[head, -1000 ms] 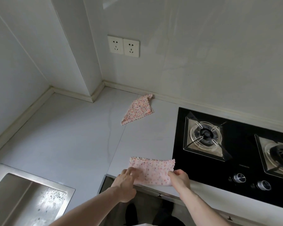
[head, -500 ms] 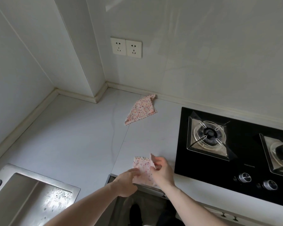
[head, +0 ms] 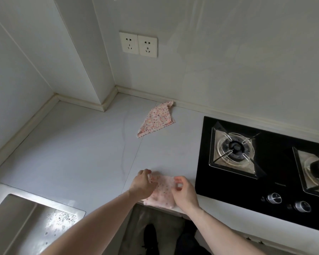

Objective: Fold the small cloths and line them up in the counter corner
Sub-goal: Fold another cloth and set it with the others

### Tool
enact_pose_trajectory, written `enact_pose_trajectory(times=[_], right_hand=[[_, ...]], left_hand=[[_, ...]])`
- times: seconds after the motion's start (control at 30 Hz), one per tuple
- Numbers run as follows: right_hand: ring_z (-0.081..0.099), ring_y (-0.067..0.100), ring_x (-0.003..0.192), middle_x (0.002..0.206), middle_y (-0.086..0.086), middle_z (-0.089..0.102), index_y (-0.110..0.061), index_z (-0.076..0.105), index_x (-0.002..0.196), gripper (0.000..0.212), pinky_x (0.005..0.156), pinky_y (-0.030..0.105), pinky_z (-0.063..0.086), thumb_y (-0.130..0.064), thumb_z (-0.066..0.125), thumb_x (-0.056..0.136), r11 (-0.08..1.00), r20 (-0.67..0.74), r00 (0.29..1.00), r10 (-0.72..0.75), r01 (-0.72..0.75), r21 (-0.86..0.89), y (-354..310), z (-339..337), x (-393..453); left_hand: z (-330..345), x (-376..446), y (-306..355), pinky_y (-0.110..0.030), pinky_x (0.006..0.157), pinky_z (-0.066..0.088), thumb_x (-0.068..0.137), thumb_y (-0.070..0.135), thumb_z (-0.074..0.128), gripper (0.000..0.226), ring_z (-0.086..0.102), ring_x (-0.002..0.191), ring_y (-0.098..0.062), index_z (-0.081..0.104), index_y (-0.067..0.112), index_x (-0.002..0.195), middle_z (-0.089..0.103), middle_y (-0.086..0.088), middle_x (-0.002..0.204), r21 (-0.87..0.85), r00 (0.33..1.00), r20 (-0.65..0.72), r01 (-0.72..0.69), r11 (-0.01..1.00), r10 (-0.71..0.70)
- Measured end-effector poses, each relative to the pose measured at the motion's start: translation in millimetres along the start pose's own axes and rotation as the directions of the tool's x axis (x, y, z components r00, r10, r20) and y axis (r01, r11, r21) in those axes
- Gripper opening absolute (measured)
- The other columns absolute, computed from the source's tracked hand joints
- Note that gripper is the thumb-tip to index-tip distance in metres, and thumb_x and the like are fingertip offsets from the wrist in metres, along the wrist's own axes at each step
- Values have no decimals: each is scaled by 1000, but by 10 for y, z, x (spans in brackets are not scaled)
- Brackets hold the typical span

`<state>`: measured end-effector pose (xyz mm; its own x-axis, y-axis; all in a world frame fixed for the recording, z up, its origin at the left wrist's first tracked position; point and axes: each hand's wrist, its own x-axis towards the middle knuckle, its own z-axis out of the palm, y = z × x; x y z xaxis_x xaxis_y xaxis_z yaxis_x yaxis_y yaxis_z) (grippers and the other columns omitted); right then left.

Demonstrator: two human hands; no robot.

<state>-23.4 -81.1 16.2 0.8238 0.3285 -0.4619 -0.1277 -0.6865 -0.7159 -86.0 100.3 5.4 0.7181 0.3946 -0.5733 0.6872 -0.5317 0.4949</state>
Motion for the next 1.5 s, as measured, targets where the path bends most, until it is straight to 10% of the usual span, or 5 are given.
enact_pose_trajectory(times=[0.47, 0.67, 1.07, 1.3, 1.5], right_hand=[[58, 19, 124, 138, -3, 58, -22, 46, 146, 64, 91, 25, 50, -28, 76, 90, 986, 111, 981, 160, -164, 27, 206, -189, 88], [70, 14, 103, 102, -10, 72, -29, 71, 97, 18, 75, 14, 51, -13, 74, 90, 996, -16, 999, 41, -40, 82, 182, -115, 108], [45, 4, 136, 150, -23, 45, -35, 66, 133, 35, 114, 25, 40, -34, 65, 98, 871, 202, 946, -253, 314, -378, 552, 25, -217], [23, 7, 149, 160, -20, 24, -42, 51, 146, 49, 121, 36, 33, -33, 59, 98, 864, 331, 927, -177, 307, -399, 461, 17, -429], [36, 4, 141, 148, -20, 39, -31, 58, 140, 42, 120, 28, 33, -31, 62, 98, 920, 190, 954, -230, 277, -277, 506, -215, -642]], left_hand=[[156, 178, 158, -25, 83, 48, 88, 31, 73, 19, 60, 97, -18, 69, 28, 107, 52, 6, 113, 128, 989, 48, -145, 981, 140], [102, 30, 109, -18, 47, 40, 83, 19, 72, 15, 52, 50, -8, 67, 33, 82, 63, 12, 66, -88, 993, 8, -118, 989, 119], [145, -270, -181, -31, 105, 45, 84, 38, 53, 37, 54, 126, -18, 64, 29, 118, 45, 2, 145, -30, 985, 52, -160, 987, 162], [207, -171, -34, -32, 103, 44, 94, 39, 59, 60, 50, 128, -25, 39, 17, 147, 48, -5, 143, 10, 997, 75, 1, 1000, -1], [276, -334, 71, -33, 92, 50, 87, 35, 55, 19, 51, 108, -17, 71, 34, 98, 60, 6, 108, 121, 995, 24, -95, 988, 92]])
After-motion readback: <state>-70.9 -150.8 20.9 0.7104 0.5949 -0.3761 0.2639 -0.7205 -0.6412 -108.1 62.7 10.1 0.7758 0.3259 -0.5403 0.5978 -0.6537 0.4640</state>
